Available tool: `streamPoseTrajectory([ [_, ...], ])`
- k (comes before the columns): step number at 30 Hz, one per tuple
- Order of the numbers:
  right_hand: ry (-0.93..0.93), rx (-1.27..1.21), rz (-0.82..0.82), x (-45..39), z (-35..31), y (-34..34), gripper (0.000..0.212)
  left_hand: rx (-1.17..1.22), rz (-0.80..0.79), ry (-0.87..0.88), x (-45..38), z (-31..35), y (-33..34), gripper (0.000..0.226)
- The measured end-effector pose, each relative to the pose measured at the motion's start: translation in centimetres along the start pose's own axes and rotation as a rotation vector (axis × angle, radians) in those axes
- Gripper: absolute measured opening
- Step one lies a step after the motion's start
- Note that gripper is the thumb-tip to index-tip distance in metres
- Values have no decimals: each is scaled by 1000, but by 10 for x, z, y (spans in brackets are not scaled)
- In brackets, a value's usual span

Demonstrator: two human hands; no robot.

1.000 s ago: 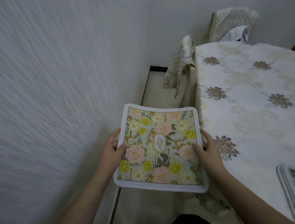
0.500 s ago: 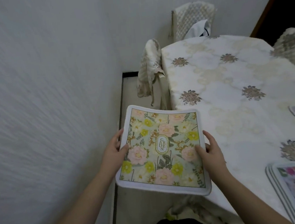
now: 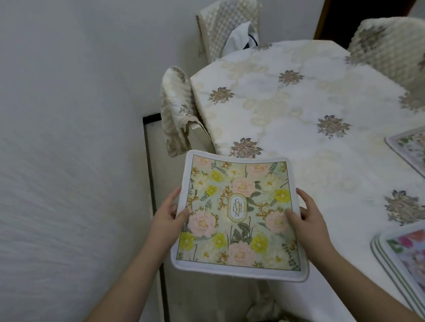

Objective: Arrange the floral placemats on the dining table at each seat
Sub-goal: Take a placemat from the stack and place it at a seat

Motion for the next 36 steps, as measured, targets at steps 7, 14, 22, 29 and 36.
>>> streamPoseTrajectory([
  [7,56,-58,154,-16,14,-28,54,-3,-174,42,-54,17,43,58],
  [14,125,-157,355,-20,29,-33,54,1,-395,57,-121,14,78,60],
  [22,209,-278,512,-8,38,0,51,-17,-607,117,-189,14,92,60],
  [29,248,-387,676,21,49,-6,51,-30,-779,142,-201,21,140,62],
  [36,310,-495,793,47,83,-27,50,-71,-916,240,-189,29,208,57],
])
Point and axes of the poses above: each hand's wrist, its own x-axis away from the middle knuckle, its own y-axis out of the palm, z = x × y, the point moved 10 cm from there along -x, towards the middle knuckle, and after that the axes turned 14 degrees about y, right-handed, at the moved point
